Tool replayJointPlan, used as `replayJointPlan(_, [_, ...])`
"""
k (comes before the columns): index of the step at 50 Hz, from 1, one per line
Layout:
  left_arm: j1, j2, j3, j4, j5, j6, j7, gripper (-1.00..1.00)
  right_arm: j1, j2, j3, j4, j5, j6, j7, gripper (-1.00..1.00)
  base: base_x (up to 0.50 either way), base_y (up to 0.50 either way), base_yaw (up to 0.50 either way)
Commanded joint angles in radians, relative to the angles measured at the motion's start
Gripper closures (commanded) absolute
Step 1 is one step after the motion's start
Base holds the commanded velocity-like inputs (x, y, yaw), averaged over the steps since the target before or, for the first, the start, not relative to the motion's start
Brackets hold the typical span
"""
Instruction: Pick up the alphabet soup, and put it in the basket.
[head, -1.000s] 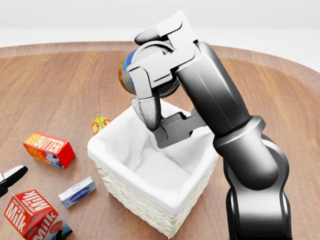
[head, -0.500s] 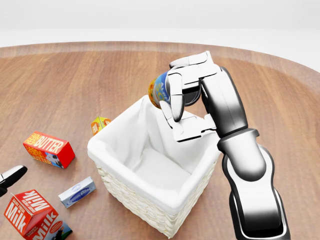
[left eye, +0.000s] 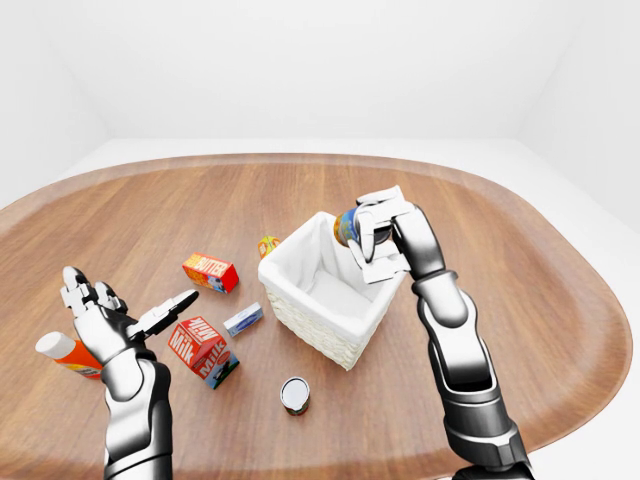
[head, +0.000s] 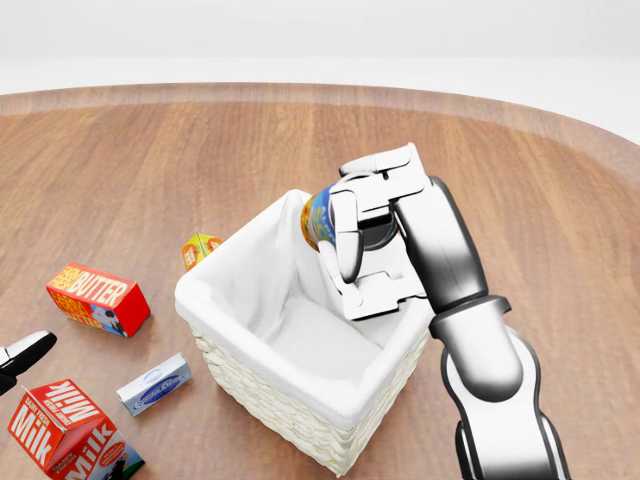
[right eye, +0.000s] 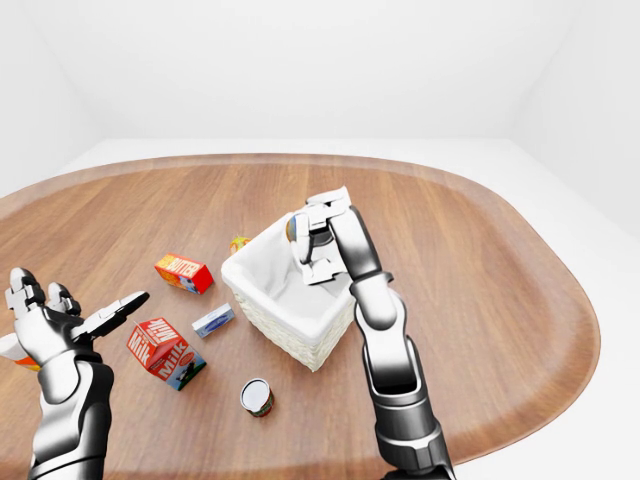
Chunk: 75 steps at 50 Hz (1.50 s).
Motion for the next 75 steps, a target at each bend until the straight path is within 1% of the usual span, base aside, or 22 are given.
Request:
replayJointPlan(1, [-0.001,0.001,-0.001,0.002,0.0,0.0,0.0,-1.0,0.005,0.007,0.002,-0.02,-0.036,0.0,-0.008,1.0,0.0,0.0,0.0])
replayJointPlan(8, [-0.001,0.001,-0.001,0.002,0.0,0.0,0.001,-1.0,0.006,0.009,0.0,-0.02,-0.04,0.0,-0.005,1.0,0.0,0.0,0.0])
replayJointPlan(9, [-0.009,0.002,0.0,0.023,-0.001,0.0,-0.002,-1.0,-0.012,0.01,0.007,0.034,-0.042,0.0,-0.008,1.0,0.0,0.0,0.0])
replayJointPlan(10, [-0.009,0.003,-0.002,0.027,0.0,0.0,-0.002,-1.0,-0.019,0.014,0.01,0.038,-0.046,0.0,-0.005,1.0,0.0,0.0,0.0])
replayJointPlan(11, [-0.008,0.004,-0.004,0.028,0.0,0.0,-0.002,-1.0,-0.019,0.015,0.008,0.038,-0.031,0.0,0.019,1.0,0.0,0.0,0.0])
replayJointPlan(12, [-0.008,0.004,-0.004,0.028,-0.001,0.0,-0.002,-1.0,-0.019,0.016,0.007,0.038,-0.032,0.0,0.021,1.0,0.0,0.0,0.0])
replayJointPlan(13, [-0.006,0.004,-0.005,0.023,-0.001,0.0,-0.001,-1.0,-0.043,0.019,0.01,0.065,-0.052,0.0,0.009,1.0,0.0,0.0,0.0])
replayJointPlan(16, [-0.001,0.002,-0.004,0.005,-0.002,0.0,0.003,-1.0,-0.064,0.026,0.025,0.085,-0.06,0.0,0.033,1.0,0.0,0.0,0.0])
replayJointPlan(22, [0.008,-0.002,-0.001,-0.025,-0.002,0.0,0.003,-1.0,-0.07,0.034,0.049,0.09,-0.084,0.0,0.072,1.0,0.0,0.0,0.0])
replayJointPlan(28, [0.01,-0.005,0.001,-0.033,0.0,0.0,0.001,-1.0,-0.08,0.035,0.051,0.108,-0.1,0.0,0.076,1.0,0.0,0.0,0.0])
replayJointPlan(31, [0.016,-0.008,0.004,-0.054,0.0,0.0,0.001,-1.0,-0.105,0.041,0.054,0.141,-0.112,0.0,0.081,1.0,0.0,0.0,0.0])
replayJointPlan(51, [0.007,-0.006,0.003,-0.029,0.001,0.0,-0.004,-1.0,-0.144,0.017,0.073,0.187,-0.188,0.0,0.123,1.0,0.0,0.0,0.0])
replayJointPlan(56, [0.007,-0.005,0.001,-0.026,0.0,0.0,-0.004,-1.0,-0.15,0.019,0.062,0.266,-0.195,0.0,0.114,1.0,0.0,0.0,0.0])
replayJointPlan(60, [0.007,-0.005,0.002,-0.026,0.0,0.0,-0.004,-1.0,-0.15,0.02,0.062,0.267,-0.197,0.0,0.115,1.0,0.0,0.0,0.0])
replayJointPlan(62, [0.008,-0.005,0.002,-0.03,0.002,0.0,-0.002,-1.0,-0.169,0.01,0.068,0.313,-0.211,0.0,0.123,1.0,0.0,0.0,0.0])
replayJointPlan(68, [0.004,-0.004,0.002,-0.017,0.002,0.0,-0.004,-1.0,-0.172,0.01,0.061,0.348,-0.238,0.0,0.119,1.0,0.0,0.0,0.0])
replayJointPlan(75, [0.004,-0.003,0.001,-0.014,0.001,0.0,-0.003,-1.0,-0.156,0.01,0.07,0.336,-0.253,0.0,0.137,1.0,0.0,0.0,0.0])
